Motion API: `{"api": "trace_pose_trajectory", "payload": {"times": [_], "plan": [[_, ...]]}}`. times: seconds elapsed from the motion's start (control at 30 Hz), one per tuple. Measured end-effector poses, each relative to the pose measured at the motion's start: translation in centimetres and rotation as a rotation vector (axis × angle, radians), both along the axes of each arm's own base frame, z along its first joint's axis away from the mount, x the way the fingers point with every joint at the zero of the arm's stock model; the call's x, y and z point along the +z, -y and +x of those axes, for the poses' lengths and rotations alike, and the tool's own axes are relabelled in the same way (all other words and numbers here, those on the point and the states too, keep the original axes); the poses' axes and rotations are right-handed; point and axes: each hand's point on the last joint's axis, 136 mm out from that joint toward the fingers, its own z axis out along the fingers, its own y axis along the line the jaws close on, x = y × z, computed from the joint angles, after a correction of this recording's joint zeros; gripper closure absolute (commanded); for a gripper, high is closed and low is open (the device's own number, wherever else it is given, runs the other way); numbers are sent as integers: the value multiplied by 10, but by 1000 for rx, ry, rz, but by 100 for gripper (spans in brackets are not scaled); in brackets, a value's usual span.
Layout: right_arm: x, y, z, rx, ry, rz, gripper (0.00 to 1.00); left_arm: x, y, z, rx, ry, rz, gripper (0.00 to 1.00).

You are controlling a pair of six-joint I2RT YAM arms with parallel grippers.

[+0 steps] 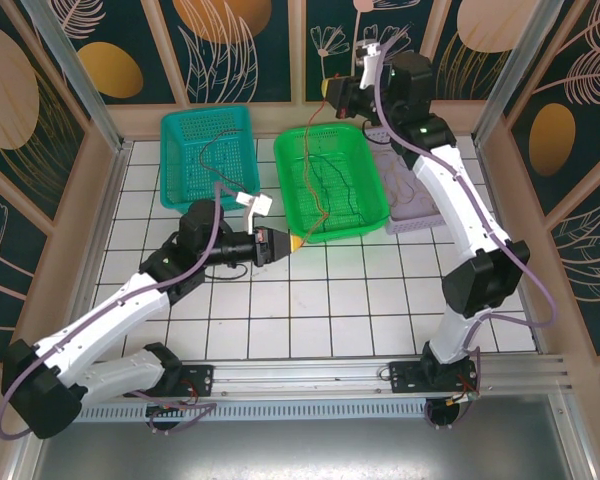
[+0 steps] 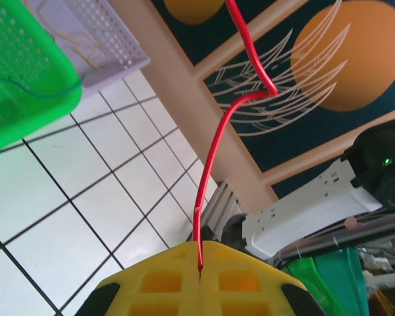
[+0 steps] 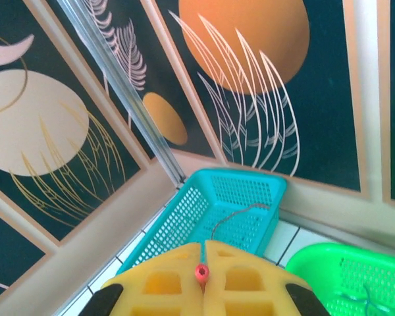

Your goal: Untangle the cables

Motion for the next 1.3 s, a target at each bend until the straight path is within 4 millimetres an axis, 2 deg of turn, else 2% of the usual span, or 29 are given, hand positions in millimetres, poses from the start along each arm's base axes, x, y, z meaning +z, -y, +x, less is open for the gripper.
{"api": "trace_pose_trajectory", "payload": {"times": [0.07,0.13,0.3,0.37,0.4,0.53,0.67,0.7,0.77,0.8,0.87,0.93,0.97,1.07,1.17,1.23,1.3], "plan": [[-12,7,0,-38,-28,-15,100,5,-6,2,39,18,-7,100],[-19,22,4,-89,-48,-17,100,-1,-14,4,95,14,-4,100],[-16,92,18,-271,-102,67,100,-53,-45,19,325,-98,40,100],[-19,111,15,-307,-150,114,100,-59,-63,28,454,-130,12,100],[-23,117,12,-319,-182,142,100,-55,-72,31,514,-141,-26,100],[-36,119,1,-314,-287,234,100,-41,-103,32,677,-198,-187,100],[-43,112,-3,-281,-340,290,100,-44,-115,35,758,-261,-251,100],[-42,110,-3,-276,-338,294,100,-47,-115,37,766,-268,-247,96],[-39,102,-5,-266,-322,287,100,-54,-113,41,780,-276,-209,61],[-33,99,-5,-270,-296,279,100,-59,-113,44,796,-283,-164,51],[-17,91,-4,-267,-245,259,100,-59,-116,49,832,-272,-85,44],[1,84,-5,-260,-194,235,100,-37,-123,56,874,-218,-27,40],[11,80,-6,-255,-172,221,100,-17,-127,59,892,-173,-14,39],[28,68,-10,-237,-120,173,100,61,-132,68,913,0,-17,34],[28,55,-13,-213,-117,125,100,124,-119,75,855,168,-9,29],[23,43,-15,-192,-137,94,100,141,-102,85,797,249,35,24],[18,31,-15,-168,-159,68,100,139,-84,97,745,311,107,20]]}}
